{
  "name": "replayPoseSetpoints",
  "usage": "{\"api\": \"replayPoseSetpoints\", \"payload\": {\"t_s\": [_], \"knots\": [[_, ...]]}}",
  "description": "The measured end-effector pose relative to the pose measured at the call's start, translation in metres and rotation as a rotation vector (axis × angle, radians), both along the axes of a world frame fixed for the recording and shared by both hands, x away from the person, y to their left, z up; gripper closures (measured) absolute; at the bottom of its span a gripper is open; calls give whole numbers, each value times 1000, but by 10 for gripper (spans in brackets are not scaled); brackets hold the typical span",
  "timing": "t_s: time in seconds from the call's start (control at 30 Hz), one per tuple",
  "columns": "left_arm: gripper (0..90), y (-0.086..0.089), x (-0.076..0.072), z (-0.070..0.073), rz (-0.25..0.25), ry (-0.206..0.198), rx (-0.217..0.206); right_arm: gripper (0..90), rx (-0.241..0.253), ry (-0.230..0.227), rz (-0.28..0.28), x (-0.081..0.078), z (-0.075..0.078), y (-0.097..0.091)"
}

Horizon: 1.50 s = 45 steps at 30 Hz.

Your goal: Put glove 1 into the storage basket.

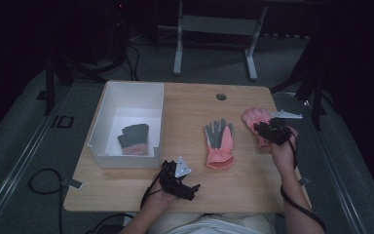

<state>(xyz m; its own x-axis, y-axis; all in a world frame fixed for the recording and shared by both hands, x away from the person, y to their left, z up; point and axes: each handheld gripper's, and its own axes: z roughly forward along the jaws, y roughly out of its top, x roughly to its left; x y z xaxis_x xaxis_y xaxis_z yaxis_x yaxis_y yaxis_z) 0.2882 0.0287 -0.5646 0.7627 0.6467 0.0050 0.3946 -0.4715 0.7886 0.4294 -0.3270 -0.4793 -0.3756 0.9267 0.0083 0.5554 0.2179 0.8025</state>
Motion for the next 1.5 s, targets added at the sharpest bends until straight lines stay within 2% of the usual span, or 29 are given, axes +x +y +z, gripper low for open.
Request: {"api": "replayPoseSetpoints", "payload": {"t_s": [0.03,0.07,0.13,0.3,0.4,0.6,0.7,0.77,0.9,1.0,1.13,1.2,1.37,1.5], "knots": [[3,0,0,0,1,3,-2,672,-7,3,-8,3,-1,-8],[3,0,0,0,1,3,-2,672,-7,3,-8,3,-1,-8],[3,1,0,0,1,8,4,651,-24,9,-33,13,-2,-27],[3,1,0,0,6,1,-1,617,-95,27,-31,37,-9,-39],[3,1,0,1,8,-6,0,597,-91,56,-25,49,-16,-40],[3,2,1,0,12,1,0,549,-145,113,-19,64,-39,-37],[3,2,0,0,9,-4,-2,549,-155,124,-20,67,-44,-37],[3,2,-1,0,8,-6,2,564,-193,115,-13,68,-50,-33],[3,2,-1,1,9,-8,2,658,-170,128,-22,71,-53,-34],[3,2,-1,1,9,-9,0,784,-172,133,-35,71,-51,-35],[3,1,0,0,11,-8,2,863,-179,138,-53,69,-49,-33],[3,1,0,1,13,-10,4,880,-167,145,-71,68,-46,-33],[3,2,0,1,19,-11,-3,889,-142,119,-102,53,-24,-31],[3,2,0,0,16,-9,0,889,-107,63,-141,31,0,-27]]}}
